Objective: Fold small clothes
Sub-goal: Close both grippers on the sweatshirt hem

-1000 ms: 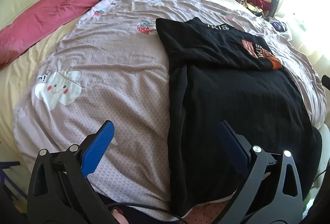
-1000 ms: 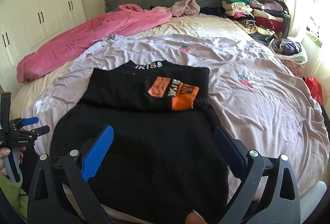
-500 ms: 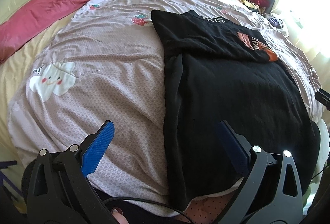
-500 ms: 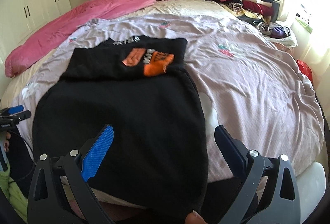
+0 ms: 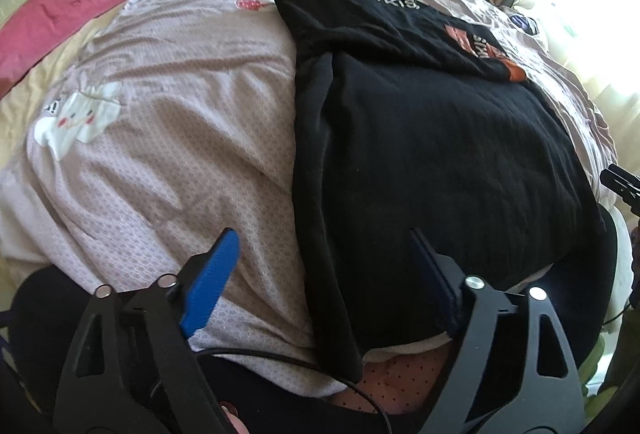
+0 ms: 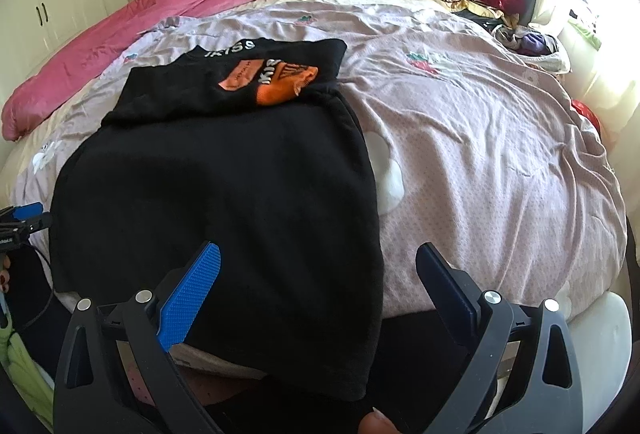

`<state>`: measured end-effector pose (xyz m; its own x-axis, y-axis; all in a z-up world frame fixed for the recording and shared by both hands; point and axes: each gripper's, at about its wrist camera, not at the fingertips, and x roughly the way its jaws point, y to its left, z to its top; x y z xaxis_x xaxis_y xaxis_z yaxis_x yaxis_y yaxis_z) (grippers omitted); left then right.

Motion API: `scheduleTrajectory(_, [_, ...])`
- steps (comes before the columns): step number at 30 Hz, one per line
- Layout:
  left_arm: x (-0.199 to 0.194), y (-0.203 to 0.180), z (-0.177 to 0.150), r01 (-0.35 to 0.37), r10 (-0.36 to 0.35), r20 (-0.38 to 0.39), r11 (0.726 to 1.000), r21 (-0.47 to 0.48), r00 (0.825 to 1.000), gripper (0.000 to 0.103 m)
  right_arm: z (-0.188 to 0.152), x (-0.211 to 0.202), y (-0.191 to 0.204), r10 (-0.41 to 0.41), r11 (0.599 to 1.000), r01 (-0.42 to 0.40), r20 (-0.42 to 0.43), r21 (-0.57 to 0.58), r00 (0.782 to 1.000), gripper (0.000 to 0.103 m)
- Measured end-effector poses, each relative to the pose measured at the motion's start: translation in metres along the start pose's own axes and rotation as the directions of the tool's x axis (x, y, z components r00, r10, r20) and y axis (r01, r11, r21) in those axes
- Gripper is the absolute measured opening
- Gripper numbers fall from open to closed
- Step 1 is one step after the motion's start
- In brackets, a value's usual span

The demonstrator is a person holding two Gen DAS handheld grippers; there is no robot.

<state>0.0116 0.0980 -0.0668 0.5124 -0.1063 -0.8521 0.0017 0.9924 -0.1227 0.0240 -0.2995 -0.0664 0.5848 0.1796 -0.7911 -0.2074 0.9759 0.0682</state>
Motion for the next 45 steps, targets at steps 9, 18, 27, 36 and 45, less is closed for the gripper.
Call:
scheduleTrajectory(9, [0.01,-0.002,-0.005,0.004,-0.004,-0.037,1.0,0.01,0.999,0.052,-0.018,0.006,-0.008,0.015,1.0,-0.015,-0.058,-0.004,0.998,0.098])
scheduleTrajectory(18, [0.012,0.0,-0.006,0.015,-0.015,-0.045,1.0,0.003,0.999,0.047,-0.024,0.018,-0.022,0.07,0.996,-0.064,-0.096,0.065,0.993,0.078])
scheduleTrajectory(27, [0.014,0.0,-0.006,0.021,-0.021,-0.056,1.0,0.001,0.998,0.053,-0.029,0.028,-0.024,0.143,0.987,-0.133,-0.109,0.093,0.984,0.009])
scheduleTrajectory(36, [0.01,0.003,-0.005,0.031,-0.032,-0.035,0.999,-0.01,0.999,0.002,-0.012,-0.003,-0.02,0.152,0.986,-0.154,0.027,0.069,0.988,0.008])
scheduleTrajectory(45, [-0.019,0.011,0.011,0.117,-0.114,0.067,0.992,-0.051,0.991,0.002,0.015,-0.033,-0.027,0.177,0.976,-0.197,0.184,0.097,0.967,0.008])
